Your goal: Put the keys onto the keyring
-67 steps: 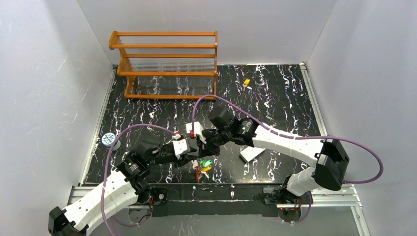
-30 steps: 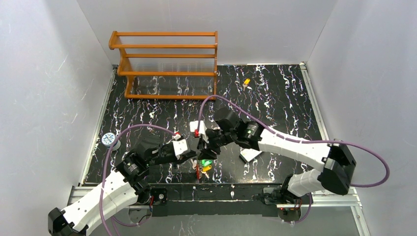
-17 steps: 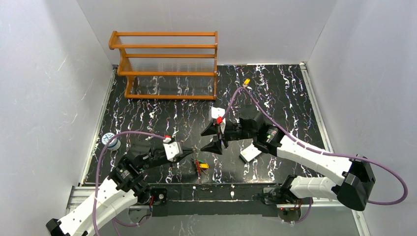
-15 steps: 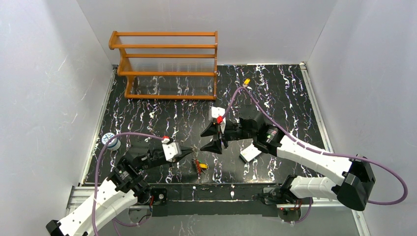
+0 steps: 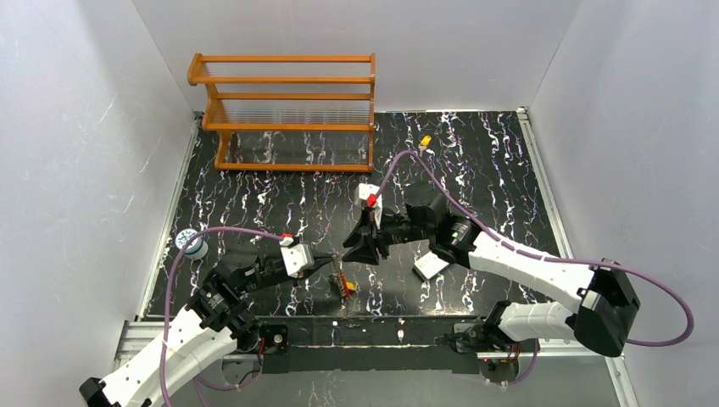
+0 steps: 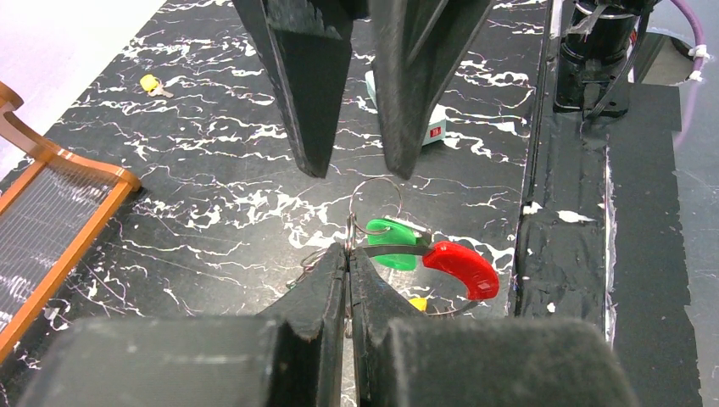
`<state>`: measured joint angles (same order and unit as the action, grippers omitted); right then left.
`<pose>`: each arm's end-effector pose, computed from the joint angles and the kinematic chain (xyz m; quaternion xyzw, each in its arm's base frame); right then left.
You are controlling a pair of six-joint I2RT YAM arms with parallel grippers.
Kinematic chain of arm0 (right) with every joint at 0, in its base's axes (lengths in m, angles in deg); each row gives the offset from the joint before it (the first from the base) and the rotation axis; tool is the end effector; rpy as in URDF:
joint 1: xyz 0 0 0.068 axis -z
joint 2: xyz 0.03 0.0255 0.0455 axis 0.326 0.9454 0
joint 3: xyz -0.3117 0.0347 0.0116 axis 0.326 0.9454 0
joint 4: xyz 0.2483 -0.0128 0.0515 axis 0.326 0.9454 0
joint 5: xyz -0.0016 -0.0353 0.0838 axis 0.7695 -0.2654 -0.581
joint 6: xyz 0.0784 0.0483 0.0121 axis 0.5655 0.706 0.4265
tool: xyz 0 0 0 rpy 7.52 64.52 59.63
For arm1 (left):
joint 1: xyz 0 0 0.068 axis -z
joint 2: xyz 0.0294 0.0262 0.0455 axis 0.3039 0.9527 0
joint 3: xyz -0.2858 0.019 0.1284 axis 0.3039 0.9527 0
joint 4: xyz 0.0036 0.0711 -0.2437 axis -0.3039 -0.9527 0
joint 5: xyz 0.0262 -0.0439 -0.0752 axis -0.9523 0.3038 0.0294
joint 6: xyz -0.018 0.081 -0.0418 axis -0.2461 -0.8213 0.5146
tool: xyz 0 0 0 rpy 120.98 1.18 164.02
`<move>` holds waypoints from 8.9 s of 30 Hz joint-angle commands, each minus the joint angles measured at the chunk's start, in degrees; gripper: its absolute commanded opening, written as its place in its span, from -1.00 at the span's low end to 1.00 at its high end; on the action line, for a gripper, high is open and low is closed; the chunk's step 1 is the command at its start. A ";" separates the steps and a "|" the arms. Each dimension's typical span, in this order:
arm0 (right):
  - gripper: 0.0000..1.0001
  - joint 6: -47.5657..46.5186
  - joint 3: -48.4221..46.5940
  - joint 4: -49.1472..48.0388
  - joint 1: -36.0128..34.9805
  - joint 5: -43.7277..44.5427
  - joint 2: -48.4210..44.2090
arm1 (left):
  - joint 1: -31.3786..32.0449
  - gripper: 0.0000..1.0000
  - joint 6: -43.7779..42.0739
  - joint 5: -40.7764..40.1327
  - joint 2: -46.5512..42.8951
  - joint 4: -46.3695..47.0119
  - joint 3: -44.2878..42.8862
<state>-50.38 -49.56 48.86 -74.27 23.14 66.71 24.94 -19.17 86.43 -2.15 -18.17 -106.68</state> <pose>0.1271 0.2679 0.3495 -0.4959 0.5794 0.4991 0.4114 0.0639 -0.1109 0.2902 0.4834 0.5237 -0.3223 0.6231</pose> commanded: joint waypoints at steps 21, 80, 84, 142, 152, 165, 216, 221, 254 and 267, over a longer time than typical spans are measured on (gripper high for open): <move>-0.97 -0.56 0.25 0.26 -0.02 -0.53 2.30 | 0.30 -1.00 -0.23 0.54 -0.38 2.29 -0.33; -0.29 -0.33 6.86 -26.69 -0.05 -6.94 4.95 | 0.31 -1.00 0.10 2.15 -0.39 3.26 -0.02; -0.57 -0.32 6.48 -26.35 -0.13 -7.57 6.25 | 0.35 -1.00 0.10 2.12 -0.40 3.28 0.04; -0.97 -19.75 -15.42 20.58 -5.90 5.95 9.69 | 0.30 -1.00 -0.73 0.85 7.58 -1.60 -2.13; 0.24 -12.36 -4.51 4.22 -3.22 9.93 0.94 | 0.35 -1.00 0.10 -1.41 3.70 -1.43 -1.80; -0.01 -4.19 5.91 -17.85 2.21 -7.62 -4.29 | 0.35 -1.00 1.65 -0.43 -4.67 4.90 1.01; -0.44 -0.87 3.14 -12.41 -1.75 6.83 4.38 | 0.27 -1.00 1.99 0.15 -3.95 5.15 1.10; -0.28 -0.79 4.72 -16.89 -1.89 5.04 3.71 | 0.30 -1.00 1.95 0.14 -3.83 5.17 1.10; -0.90 -6.34 7.79 -19.06 -1.86 1.97 4.67 | 0.35 -1.00 2.12 0.01 -3.91 5.15 1.01; -0.97 -12.80 4.02 -9.04 -1.88 5.89 1.63 | 0.35 -0.93 1.76 0.10 -2.31 4.41 0.49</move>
<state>-59.10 -41.78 34.48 -76.61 25.32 70.58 25.18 -17.25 85.43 -4.78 -15.00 -105.06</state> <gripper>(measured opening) 0.030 0.010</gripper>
